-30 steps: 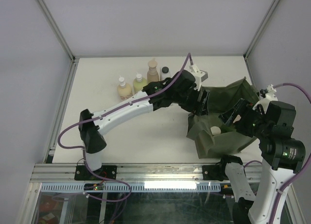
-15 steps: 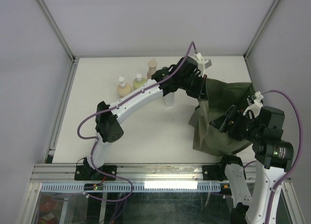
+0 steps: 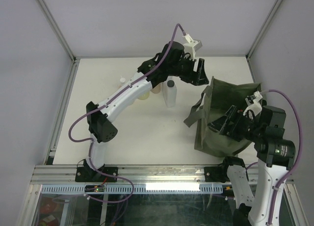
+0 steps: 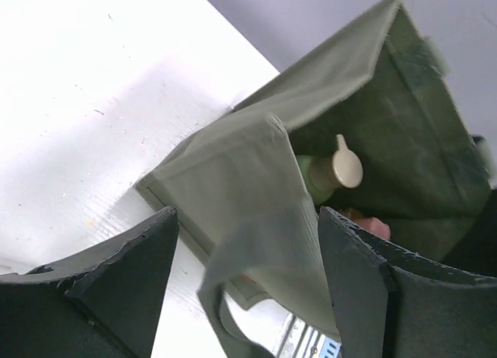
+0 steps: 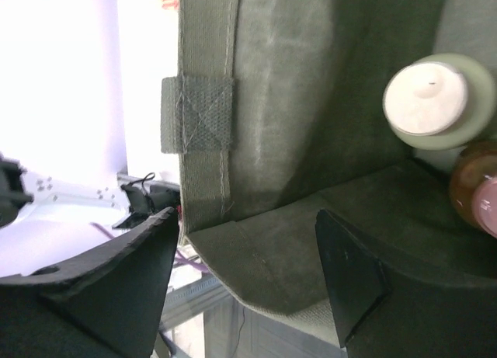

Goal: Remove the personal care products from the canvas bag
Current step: Adjust the canvas bag at the center of the board.

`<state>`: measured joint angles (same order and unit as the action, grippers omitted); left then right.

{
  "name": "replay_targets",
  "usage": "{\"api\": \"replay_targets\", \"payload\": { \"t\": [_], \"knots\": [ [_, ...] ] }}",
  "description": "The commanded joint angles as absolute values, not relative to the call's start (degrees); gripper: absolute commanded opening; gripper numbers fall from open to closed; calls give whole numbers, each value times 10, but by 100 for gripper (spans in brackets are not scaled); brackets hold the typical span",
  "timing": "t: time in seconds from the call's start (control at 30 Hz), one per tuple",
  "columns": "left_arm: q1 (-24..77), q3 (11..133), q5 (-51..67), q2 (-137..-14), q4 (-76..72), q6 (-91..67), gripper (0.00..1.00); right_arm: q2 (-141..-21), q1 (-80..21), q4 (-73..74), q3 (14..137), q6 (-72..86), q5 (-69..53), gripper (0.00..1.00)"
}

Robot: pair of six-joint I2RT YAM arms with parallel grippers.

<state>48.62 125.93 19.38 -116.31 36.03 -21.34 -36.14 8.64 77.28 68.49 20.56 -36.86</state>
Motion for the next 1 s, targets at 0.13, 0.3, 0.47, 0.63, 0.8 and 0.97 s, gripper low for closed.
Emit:
{"api": "replay_targets", "payload": {
  "t": [0.13, 0.3, 0.47, 0.63, 0.8, 0.97],
  "knots": [
    [539, 1150, 175, -988, 356, -180, 65, -373, 84, 790, 850, 236, -127, 78],
    [605, 1142, 140, -979, 349, -158, 61, -339, 84, 808, 820, 275, -52, 77],
    [644, 1141, 156, -1003, 332, -155, 51, -316, 83, 826, 780, 340, 24, 70],
    [676, 1117, 153, -1016, 330, -133, 45, -307, 82, 863, 760, 357, 57, 66],
    [705, 1096, 162, -1035, 330, -100, 43, -281, 82, 863, 719, 335, -51, 63],
    [715, 1082, 142, -1038, 331, -97, 43, -260, 81, 875, 667, 323, -142, 53]
  ]
}}
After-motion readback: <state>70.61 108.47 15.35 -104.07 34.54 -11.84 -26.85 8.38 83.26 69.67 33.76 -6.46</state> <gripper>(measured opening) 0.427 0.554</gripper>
